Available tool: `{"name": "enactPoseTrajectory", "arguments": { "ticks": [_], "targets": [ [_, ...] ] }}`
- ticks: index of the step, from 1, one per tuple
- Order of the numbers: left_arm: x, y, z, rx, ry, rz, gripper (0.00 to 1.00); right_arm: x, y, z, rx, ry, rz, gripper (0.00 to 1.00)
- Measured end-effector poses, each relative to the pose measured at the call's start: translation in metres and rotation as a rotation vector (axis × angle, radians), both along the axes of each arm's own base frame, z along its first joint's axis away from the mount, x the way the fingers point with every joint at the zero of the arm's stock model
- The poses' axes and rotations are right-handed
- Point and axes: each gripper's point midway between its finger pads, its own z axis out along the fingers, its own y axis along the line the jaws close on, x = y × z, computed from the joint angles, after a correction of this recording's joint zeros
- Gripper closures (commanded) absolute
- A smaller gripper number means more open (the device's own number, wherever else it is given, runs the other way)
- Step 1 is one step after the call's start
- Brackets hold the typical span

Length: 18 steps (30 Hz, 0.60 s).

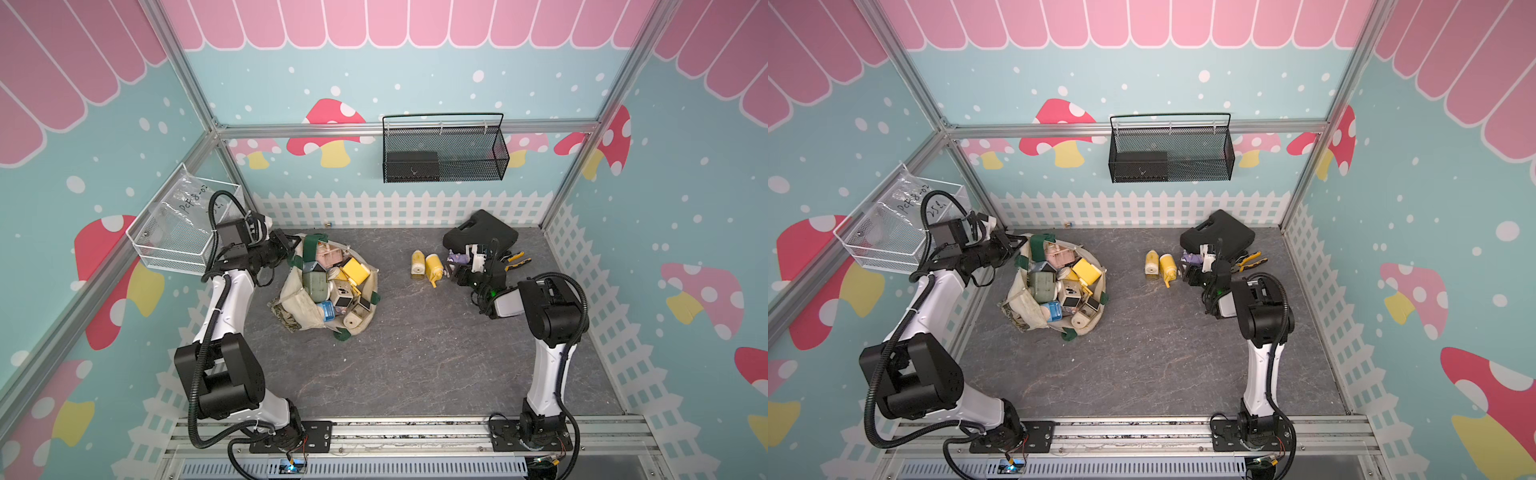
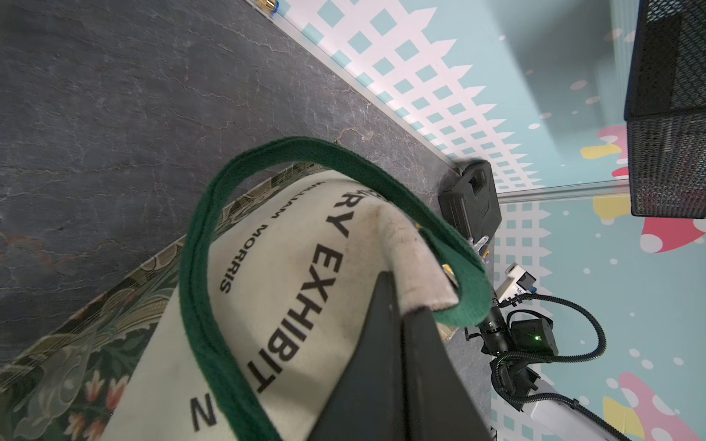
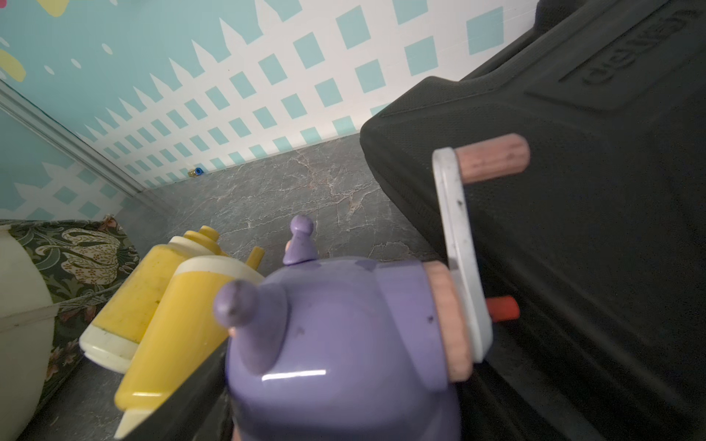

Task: Take out the pencil sharpeners from the tote bags
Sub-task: Place the pencil sharpener at the center of the board.

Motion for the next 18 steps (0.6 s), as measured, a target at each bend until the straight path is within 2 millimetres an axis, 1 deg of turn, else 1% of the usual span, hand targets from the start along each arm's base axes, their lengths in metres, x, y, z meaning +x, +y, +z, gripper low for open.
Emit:
{"name": "enactPoseTrajectory", "arguments": {
  "ticks": [3,11,12,13,18],
  "targets": [
    [0.0000,0.0000,0.0001,0.000,0.000,0.000,1.00,0.0009,0.0010,0.0018,0.002,-0.004,0.005,0.22],
    [0.0000,0.0000,0.0001,-0.003,0.001,0.001,1.00,0.0006,0.0019,0.0014,0.003,-0.001,0.011,0.16],
    [0.0000,0.0000,0.0001,-0.003,0.001,0.001,1.00,0.0006,0.0019,0.0014,0.003,-0.001,0.011,0.03],
    [0.0000,0.0000,0.0001,-0.003,0.001,0.001,1.00,0.0005,0.0020,0.0014,0.005,0.000,0.011,0.01],
    [0.0000,0.0000,0.0001,-0.003,0.001,0.001,1.00,0.0001,0.0040,0.0025,0.003,-0.005,0.025,0.01]
  ]
}}
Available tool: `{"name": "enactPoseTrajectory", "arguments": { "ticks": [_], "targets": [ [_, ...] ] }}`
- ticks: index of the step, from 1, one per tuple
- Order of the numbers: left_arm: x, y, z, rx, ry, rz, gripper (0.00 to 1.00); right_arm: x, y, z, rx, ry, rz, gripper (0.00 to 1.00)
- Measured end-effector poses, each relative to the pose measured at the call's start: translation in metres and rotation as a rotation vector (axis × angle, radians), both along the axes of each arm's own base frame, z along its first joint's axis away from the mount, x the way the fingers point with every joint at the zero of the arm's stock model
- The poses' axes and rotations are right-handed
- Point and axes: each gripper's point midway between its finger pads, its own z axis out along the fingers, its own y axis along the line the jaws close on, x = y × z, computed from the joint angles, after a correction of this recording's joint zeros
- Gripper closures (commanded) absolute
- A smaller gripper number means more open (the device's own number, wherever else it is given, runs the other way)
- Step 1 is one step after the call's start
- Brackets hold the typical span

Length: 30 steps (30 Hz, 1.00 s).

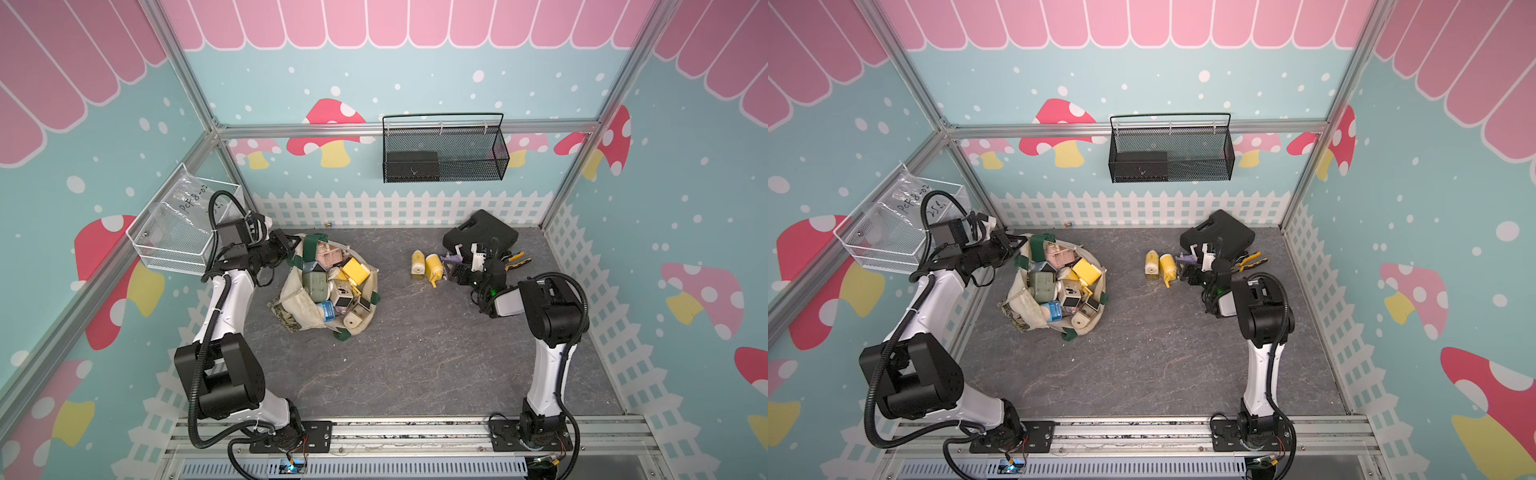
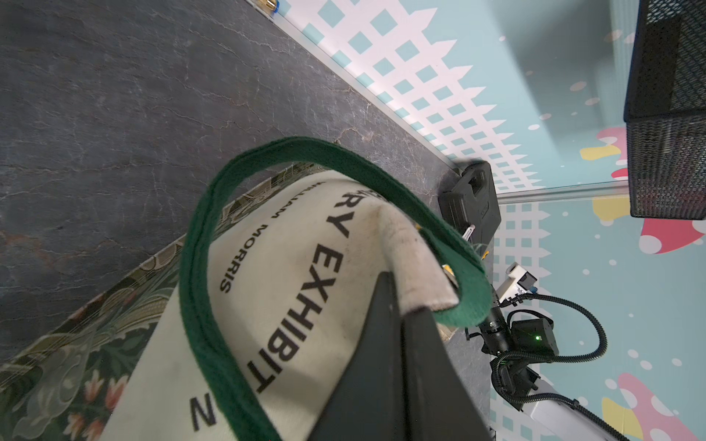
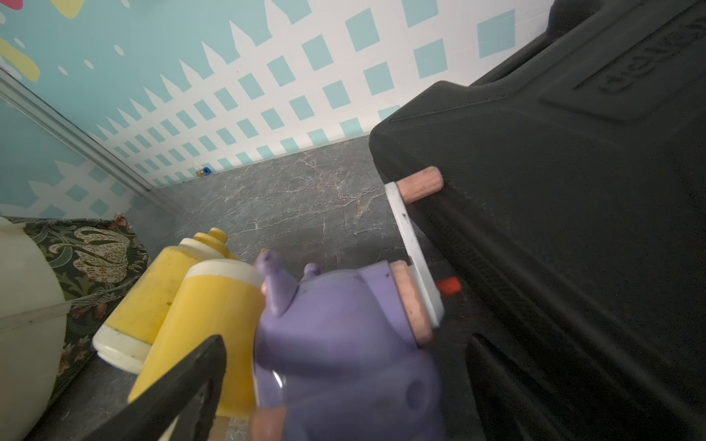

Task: Take out the pencil sharpeners from the tote bags
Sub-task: Place the pencil sharpener at the center of the board.

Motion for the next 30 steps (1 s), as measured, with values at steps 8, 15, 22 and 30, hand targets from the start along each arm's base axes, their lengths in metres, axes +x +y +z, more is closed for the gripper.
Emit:
{"name": "enactPoseTrajectory", "arguments": {
  "ticks": [8,15,22,30],
  "targets": [
    [0.000,0.000,0.000,0.000,0.000,0.000,1.00,0.000,0.002,0.001,-0.003,-0.004,0.011,0.01],
    [0.000,0.000,0.000,0.000,0.000,0.000,1.00,-0.010,-0.002,0.005,-0.060,-0.025,0.014,0.00],
    [0.000,0.000,0.000,-0.001,0.000,-0.001,1.00,-0.020,-0.018,0.062,-0.108,-0.134,-0.018,0.00],
    [0.000,0.000,0.000,-0.001,0.000,0.000,1.00,-0.041,-0.024,0.116,-0.119,-0.217,-0.022,0.07]
  ]
}}
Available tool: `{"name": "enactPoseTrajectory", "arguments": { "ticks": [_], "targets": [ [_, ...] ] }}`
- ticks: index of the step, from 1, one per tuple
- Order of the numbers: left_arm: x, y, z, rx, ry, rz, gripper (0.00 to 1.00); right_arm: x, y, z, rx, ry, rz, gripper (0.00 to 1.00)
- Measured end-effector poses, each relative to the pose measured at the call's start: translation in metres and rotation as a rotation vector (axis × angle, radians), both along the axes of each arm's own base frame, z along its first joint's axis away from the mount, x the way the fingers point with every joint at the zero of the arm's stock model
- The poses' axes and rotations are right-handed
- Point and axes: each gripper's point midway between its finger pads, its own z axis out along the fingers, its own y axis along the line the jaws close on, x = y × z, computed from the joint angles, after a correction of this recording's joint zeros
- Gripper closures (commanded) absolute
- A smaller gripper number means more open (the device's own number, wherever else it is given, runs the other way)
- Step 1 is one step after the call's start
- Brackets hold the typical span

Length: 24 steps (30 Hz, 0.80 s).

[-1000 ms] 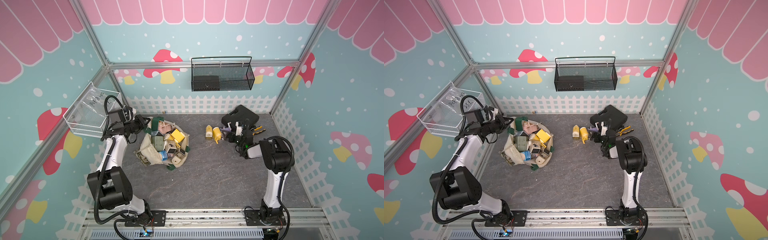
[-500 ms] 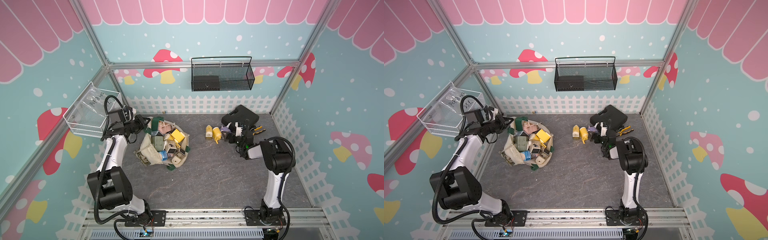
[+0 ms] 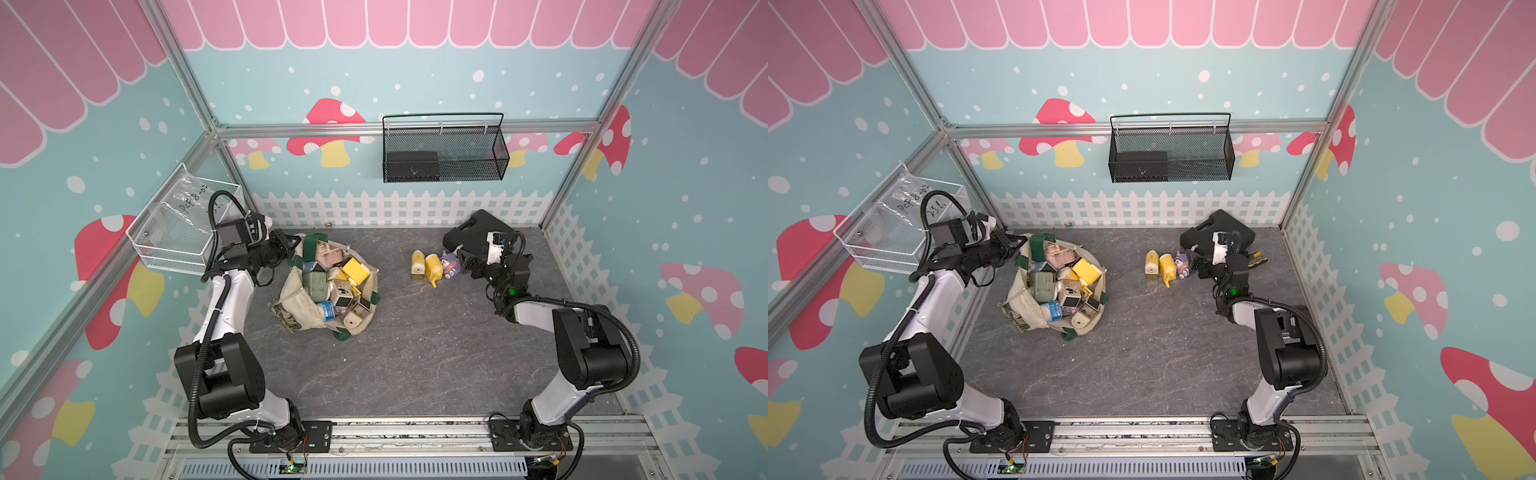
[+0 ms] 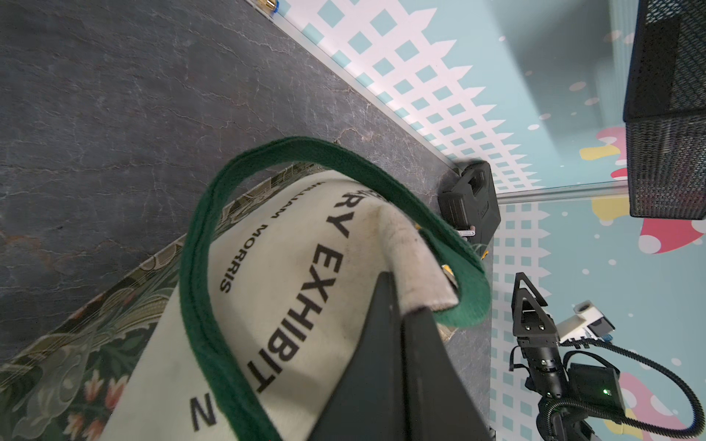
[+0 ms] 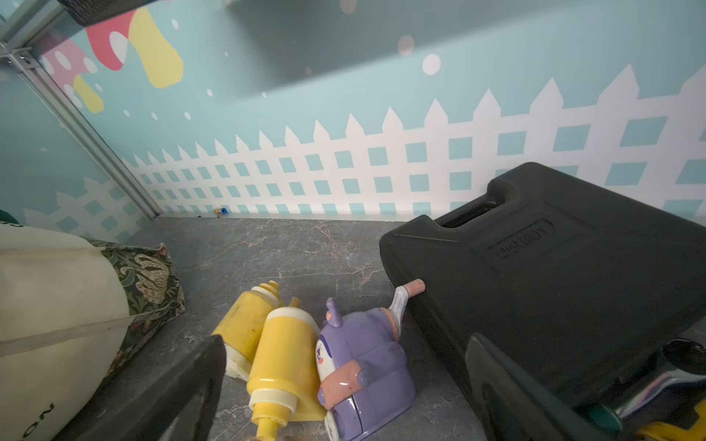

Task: Take out the pencil sharpeners from the tote bags
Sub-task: Place the pencil sharpener at the center of the board.

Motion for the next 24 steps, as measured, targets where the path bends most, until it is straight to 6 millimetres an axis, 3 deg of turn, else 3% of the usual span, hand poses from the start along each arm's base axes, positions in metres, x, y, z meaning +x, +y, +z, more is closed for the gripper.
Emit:
{"name": "enactPoseTrajectory", "arguments": {
  "ticks": [3,6,9,14,19,24],
  "targets": [
    [0.000,0.000,0.000,0.000,0.000,0.000,1.00,-0.008,0.012,0.010,0.014,0.007,0.048,0.13],
    [0.000,0.000,0.000,0.000,0.000,0.000,1.00,-0.016,0.042,0.017,0.004,0.031,0.129,0.17],
    [0.000,0.000,0.000,0.000,0.000,0.000,1.00,-0.029,0.090,0.033,-0.033,0.029,0.245,0.21],
    [0.000,0.000,0.000,0.000,0.000,0.000,1.00,-0.070,0.178,0.067,-0.112,-0.023,0.461,0.24],
    [0.000,0.000,0.000,0.000,0.000,0.000,1.00,-0.109,0.235,0.086,-0.152,-0.042,0.615,0.25],
    [0.000,0.000,0.000,0.000,0.000,0.000,1.00,-0.130,0.286,0.099,-0.154,-0.031,0.719,0.26]
  ]
}}
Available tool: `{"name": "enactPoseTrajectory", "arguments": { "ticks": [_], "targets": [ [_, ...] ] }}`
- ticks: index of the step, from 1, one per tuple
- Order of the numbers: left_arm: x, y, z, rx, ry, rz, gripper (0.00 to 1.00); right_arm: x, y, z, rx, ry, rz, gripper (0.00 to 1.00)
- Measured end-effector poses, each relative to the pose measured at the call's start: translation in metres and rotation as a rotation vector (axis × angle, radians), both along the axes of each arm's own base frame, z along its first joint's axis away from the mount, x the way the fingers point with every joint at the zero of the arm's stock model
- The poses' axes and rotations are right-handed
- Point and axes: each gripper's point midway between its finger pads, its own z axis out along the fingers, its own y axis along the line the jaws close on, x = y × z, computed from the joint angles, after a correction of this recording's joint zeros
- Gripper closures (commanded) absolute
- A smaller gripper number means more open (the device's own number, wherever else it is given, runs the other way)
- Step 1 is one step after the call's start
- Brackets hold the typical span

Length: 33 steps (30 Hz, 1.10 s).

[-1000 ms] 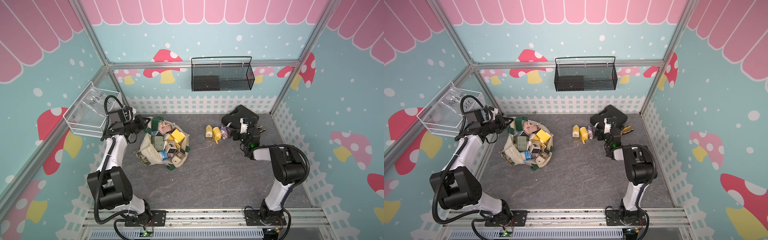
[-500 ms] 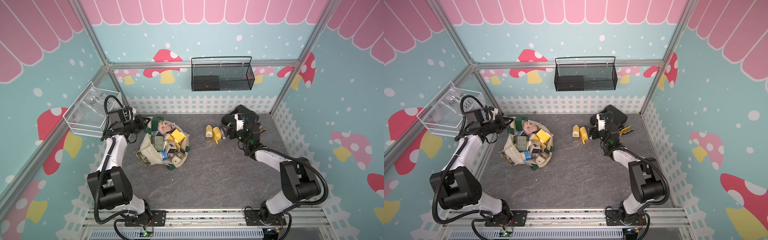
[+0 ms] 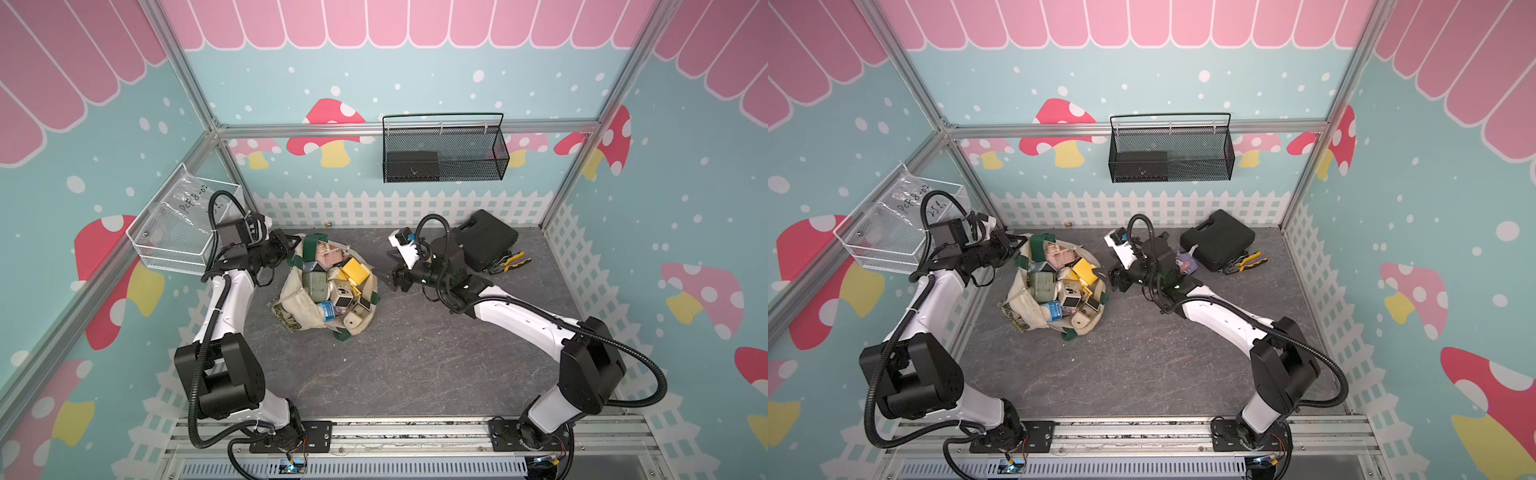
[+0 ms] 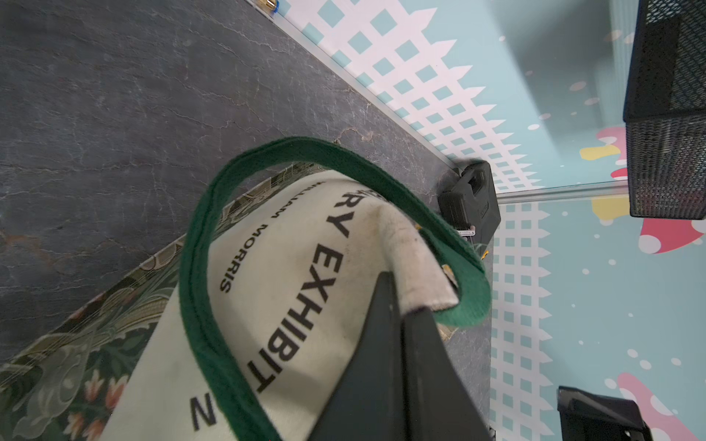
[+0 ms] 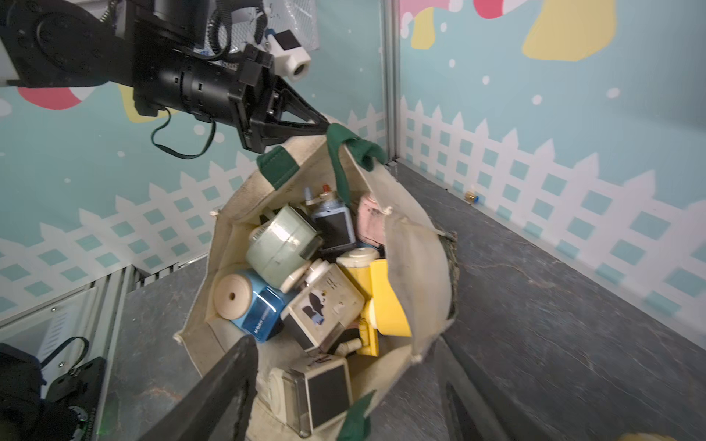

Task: Take out the pencil sharpeners from the tote bags
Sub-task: Place the pencil sharpener at the center of the board, then pick up the pencil sharpener from the canvas bag.

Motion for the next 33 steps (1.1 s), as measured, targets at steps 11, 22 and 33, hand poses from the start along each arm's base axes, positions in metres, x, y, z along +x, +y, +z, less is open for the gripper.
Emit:
{"name": "enactPoseTrajectory", "arguments": {
  "ticks": [11,22,33],
  "targets": [
    [0.000,0.000,0.000,0.000,0.000,0.000,1.00,0.008,0.083,-0.040,-0.032,0.187,0.096,0.21],
    [0.000,0.000,0.000,0.000,0.000,0.000,1.00,0.004,0.138,-0.070,-0.024,0.355,0.136,0.11],
    [0.000,0.000,0.000,0.000,0.000,0.001,1.00,0.023,0.167,-0.078,0.053,0.478,0.077,0.03]
  ]
}}
